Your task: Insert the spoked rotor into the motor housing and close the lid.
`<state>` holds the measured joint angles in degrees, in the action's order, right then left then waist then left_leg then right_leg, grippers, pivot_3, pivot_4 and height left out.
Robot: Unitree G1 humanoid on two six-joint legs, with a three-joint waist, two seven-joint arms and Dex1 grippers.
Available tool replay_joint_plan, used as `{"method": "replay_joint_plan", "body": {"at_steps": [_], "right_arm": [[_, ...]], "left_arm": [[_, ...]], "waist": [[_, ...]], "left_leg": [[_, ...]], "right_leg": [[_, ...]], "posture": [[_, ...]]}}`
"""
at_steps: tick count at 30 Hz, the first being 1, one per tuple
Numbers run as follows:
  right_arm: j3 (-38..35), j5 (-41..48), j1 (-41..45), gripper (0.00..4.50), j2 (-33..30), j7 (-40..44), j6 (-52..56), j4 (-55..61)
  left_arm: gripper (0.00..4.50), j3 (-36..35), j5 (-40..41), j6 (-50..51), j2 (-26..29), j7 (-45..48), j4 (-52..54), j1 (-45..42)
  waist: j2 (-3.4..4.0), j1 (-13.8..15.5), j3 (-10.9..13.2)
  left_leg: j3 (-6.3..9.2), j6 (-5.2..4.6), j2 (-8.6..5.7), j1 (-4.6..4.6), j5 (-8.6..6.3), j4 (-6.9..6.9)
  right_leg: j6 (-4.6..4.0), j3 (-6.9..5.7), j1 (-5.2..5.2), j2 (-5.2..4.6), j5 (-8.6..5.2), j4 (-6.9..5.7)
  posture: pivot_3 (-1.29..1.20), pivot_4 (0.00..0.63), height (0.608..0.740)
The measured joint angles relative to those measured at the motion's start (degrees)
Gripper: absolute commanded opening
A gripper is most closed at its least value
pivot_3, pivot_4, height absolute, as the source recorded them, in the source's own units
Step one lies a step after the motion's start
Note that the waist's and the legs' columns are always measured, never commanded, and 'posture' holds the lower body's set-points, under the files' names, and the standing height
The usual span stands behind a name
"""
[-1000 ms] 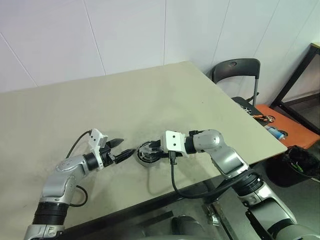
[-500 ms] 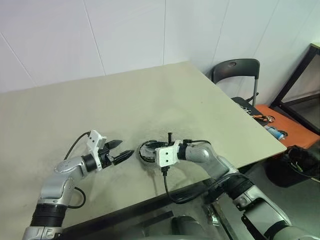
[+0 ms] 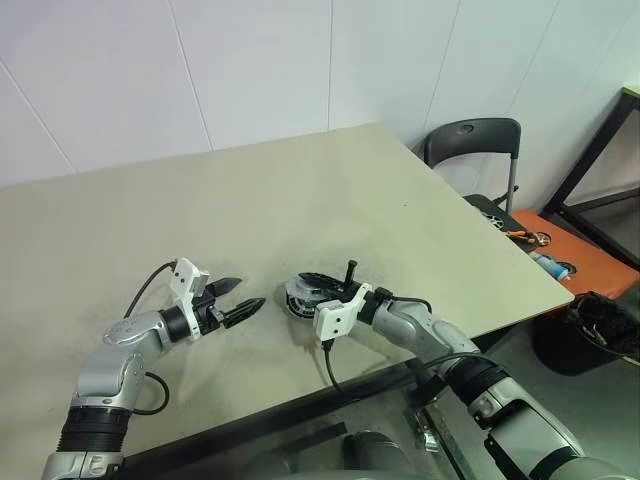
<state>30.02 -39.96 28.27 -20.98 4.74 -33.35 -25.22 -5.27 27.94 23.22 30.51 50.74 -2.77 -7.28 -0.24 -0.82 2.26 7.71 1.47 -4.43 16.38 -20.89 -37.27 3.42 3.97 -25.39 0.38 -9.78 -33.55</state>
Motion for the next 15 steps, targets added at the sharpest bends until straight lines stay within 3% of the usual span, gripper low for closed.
{"method": "replay_joint_plan", "body": {"at_steps": [15], "right_arm": [[1.6,-3.7,2.1,0.25,0.6,-2.1,-0.7,-5.8]], "left_arm": [[4.50,0.0,0.0,0.0,0.0,0.0,0.0,0.2]], "waist": [[-0.05,-0.3,0.0]], "left_leg": [[-0.05,-0.01,0.00,-0.21,0.00,-0.11]], "right_leg": [[-0.03,0.04,0.32,0.04,0.02,-0.14]], "posture": [[0.00,0.000,0.740]]}}
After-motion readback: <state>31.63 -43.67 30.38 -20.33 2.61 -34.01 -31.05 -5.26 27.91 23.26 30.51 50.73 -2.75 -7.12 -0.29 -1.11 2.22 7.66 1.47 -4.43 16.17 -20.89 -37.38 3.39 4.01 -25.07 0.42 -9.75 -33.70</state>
